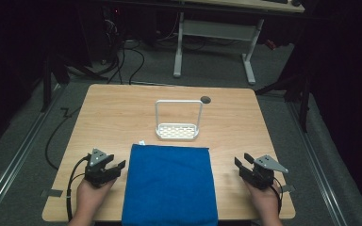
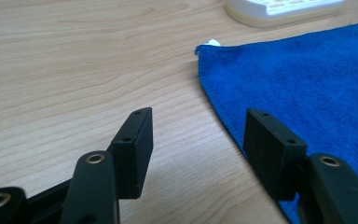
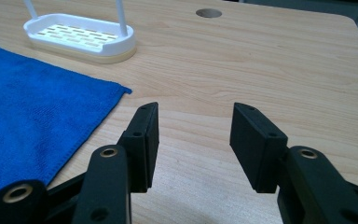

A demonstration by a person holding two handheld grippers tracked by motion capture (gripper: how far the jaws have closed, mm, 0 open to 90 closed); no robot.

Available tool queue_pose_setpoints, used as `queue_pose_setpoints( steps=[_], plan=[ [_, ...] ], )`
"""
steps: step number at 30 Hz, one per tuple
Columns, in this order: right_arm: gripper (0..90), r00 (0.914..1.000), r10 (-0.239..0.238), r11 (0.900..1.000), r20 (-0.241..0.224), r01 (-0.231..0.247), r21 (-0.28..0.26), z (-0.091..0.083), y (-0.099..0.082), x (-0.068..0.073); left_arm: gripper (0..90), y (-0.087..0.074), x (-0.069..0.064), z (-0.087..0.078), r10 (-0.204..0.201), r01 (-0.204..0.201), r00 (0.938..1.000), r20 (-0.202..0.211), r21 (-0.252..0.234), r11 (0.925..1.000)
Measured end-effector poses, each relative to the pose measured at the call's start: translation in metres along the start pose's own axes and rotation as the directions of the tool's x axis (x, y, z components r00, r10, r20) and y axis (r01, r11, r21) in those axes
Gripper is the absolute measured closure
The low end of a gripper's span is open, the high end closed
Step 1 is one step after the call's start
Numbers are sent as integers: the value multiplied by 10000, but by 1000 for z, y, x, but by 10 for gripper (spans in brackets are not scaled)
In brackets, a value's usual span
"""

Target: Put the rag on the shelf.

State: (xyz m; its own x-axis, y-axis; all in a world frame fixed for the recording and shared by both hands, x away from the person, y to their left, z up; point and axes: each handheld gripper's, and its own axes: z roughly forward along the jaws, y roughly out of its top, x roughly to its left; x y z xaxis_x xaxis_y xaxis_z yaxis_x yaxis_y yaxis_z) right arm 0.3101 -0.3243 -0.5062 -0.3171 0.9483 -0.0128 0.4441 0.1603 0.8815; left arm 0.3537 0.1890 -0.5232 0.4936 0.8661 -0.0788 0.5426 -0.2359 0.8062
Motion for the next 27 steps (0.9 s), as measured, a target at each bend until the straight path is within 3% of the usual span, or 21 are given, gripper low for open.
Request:
queue_pose_setpoints(
  steps=[4,12,18,22,27],
  plan=[
    [523,9998,-184,9998,-3,184,-30,0,1,2,451,6,-12,2,421,-421,9991,49,-53,9991],
    [500,9997,-202,9998,-118,202,29,0,2,3,450,23,-23,12,610,-604,9979,213,-286,9978],
    [483,9994,-287,9996,-194,289,66,0,3,6,432,38,-21,24,208,-185,9987,460,-497,9986],
    [480,9992,-351,9993,-204,353,99,0,3,6,425,43,-17,35,-108,132,9975,694,-342,9993],
    [473,9992,-315,9993,-233,319,178,1,2,7,441,44,-11,49,25,-25,9999,164,26,10000]
  ],
)
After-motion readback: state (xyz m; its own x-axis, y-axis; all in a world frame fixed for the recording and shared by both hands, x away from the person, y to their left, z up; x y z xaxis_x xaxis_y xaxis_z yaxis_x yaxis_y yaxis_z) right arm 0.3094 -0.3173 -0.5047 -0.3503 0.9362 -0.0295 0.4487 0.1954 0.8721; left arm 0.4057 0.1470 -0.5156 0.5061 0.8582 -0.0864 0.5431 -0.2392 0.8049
